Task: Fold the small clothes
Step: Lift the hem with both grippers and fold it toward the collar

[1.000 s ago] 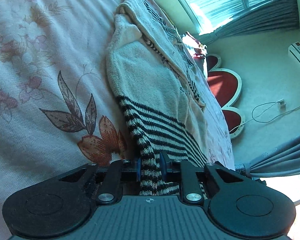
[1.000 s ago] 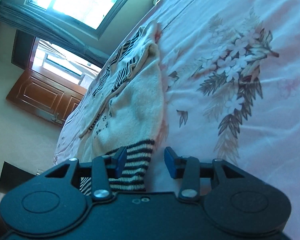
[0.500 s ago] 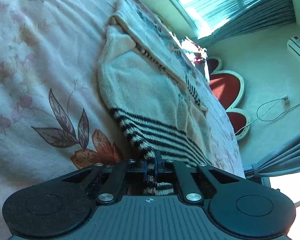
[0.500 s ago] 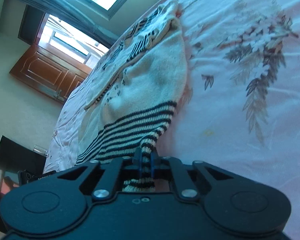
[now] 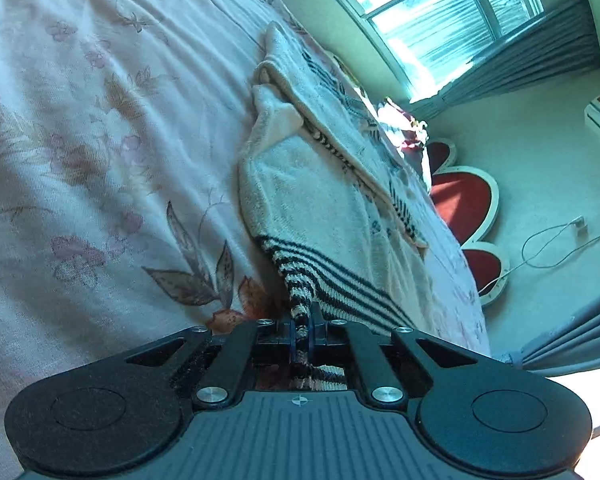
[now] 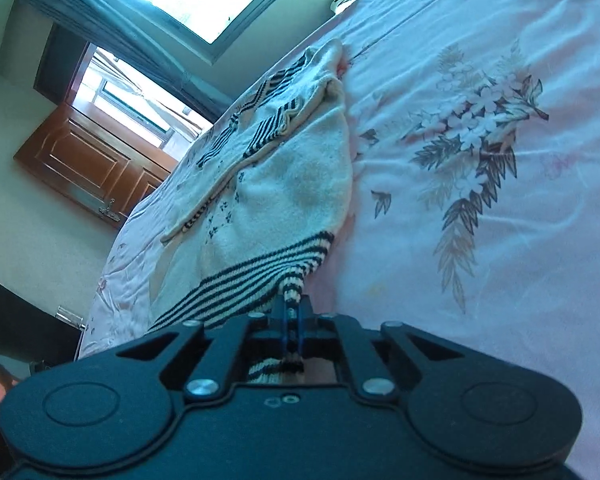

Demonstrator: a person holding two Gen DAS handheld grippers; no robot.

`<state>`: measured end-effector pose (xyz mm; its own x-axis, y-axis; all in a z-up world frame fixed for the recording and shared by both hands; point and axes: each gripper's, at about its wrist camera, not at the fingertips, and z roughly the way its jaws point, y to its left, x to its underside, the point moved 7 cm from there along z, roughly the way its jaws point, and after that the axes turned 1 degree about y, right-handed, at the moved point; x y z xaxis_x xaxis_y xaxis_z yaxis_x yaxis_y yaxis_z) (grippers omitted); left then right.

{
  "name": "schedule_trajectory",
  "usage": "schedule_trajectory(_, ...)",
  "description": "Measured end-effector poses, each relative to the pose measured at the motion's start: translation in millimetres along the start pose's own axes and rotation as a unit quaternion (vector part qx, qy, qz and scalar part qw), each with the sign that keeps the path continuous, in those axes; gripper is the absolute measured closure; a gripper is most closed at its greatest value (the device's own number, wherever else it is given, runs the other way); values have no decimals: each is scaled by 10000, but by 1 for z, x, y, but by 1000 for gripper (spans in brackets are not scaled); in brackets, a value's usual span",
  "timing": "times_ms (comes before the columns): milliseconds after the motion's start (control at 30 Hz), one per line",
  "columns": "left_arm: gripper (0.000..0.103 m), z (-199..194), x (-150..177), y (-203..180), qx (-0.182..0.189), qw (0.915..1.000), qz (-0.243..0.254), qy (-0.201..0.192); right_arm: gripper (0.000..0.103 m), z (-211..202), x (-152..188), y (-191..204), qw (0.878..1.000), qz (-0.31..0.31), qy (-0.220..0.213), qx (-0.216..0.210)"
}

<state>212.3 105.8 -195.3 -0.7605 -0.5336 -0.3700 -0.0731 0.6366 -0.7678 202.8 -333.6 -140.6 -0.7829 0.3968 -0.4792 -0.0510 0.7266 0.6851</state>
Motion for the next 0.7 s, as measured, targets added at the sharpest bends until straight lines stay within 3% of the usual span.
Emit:
schedule_trajectory(133, 98, -5, -23, -18, 260, 9992, -119, -293, 97, -9, -27, 16, 9988, 85, -435, -204)
schedule_trajectory(300, 98, 3, -74, -42, 599, 9951, -435, -656, 97, -2, -78, 35, 9952, 231, -867, -403)
schedule_trajectory(533, 98, 36, -153, -87, 465, 9958, 25, -786, 97, 35, -158, 50, 9927, 370, -1059, -449)
schedule_trajectory(700, 98, 81, -210, -92, 201, 9974, 149, -678, 97, 80, -210, 44, 9934, 471, -951, -437)
